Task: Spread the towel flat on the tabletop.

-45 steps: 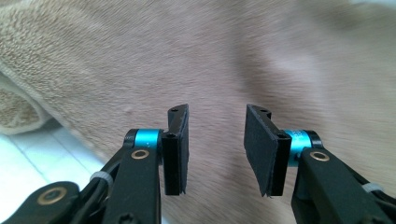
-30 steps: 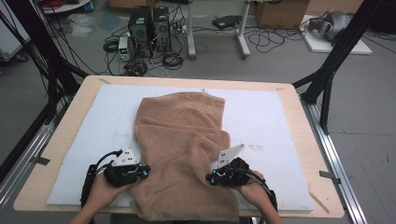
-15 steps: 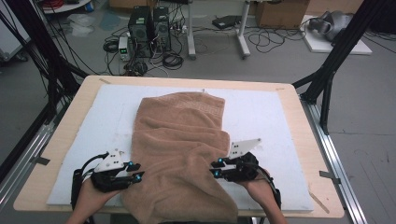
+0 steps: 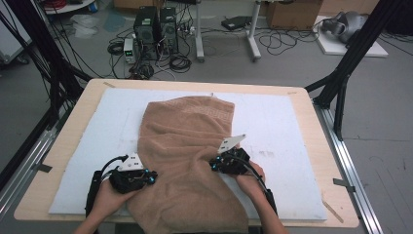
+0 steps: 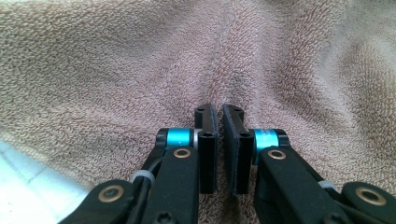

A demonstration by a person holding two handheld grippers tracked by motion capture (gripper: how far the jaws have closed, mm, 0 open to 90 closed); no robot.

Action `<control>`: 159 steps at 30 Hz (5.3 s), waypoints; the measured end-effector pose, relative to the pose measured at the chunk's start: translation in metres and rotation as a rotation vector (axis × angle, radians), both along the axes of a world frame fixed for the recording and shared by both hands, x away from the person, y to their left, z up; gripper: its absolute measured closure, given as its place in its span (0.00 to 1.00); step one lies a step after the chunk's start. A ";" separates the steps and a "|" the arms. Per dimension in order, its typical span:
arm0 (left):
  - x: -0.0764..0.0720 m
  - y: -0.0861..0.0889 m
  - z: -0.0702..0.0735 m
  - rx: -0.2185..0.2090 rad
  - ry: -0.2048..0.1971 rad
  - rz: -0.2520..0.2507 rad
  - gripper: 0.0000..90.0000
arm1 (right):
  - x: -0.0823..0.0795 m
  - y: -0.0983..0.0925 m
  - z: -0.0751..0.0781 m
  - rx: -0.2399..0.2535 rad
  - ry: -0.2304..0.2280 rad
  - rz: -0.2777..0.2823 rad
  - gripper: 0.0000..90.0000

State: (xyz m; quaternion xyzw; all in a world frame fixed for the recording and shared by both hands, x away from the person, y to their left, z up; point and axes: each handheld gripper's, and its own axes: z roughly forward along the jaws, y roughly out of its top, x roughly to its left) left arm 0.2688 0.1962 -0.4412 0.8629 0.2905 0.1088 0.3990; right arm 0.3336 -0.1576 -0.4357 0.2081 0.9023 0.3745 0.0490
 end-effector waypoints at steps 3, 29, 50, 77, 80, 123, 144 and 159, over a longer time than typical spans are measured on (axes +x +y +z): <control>0.000 0.001 0.002 -0.020 -0.004 0.004 0.94 | -0.005 -0.013 0.008 -0.011 0.004 -0.001 0.97; 0.001 0.000 0.005 -0.029 0.016 0.002 0.70 | -0.023 -0.054 0.023 0.014 -0.022 0.001 0.75; -0.004 -0.007 0.002 -0.022 0.023 -0.051 0.93 | -0.024 -0.057 0.020 -0.070 0.007 0.045 0.93; -0.008 0.008 0.010 -0.035 0.018 0.005 0.70 | -0.060 -0.073 0.032 0.069 -0.044 0.027 0.81; -0.012 0.005 0.005 -0.016 0.024 -0.003 0.70 | -0.064 -0.068 0.021 0.065 -0.007 0.045 0.78; -0.034 0.007 0.001 -0.056 -0.009 -0.061 0.92 | -0.073 -0.028 0.002 -0.043 0.018 0.067 0.95; -0.028 0.009 -0.004 -0.024 0.000 -0.026 0.77 | -0.080 -0.046 -0.001 -0.028 0.060 0.079 0.80; -0.060 0.027 0.024 -0.127 -0.037 -0.070 0.71 | -0.124 -0.063 0.027 0.100 0.048 0.190 0.80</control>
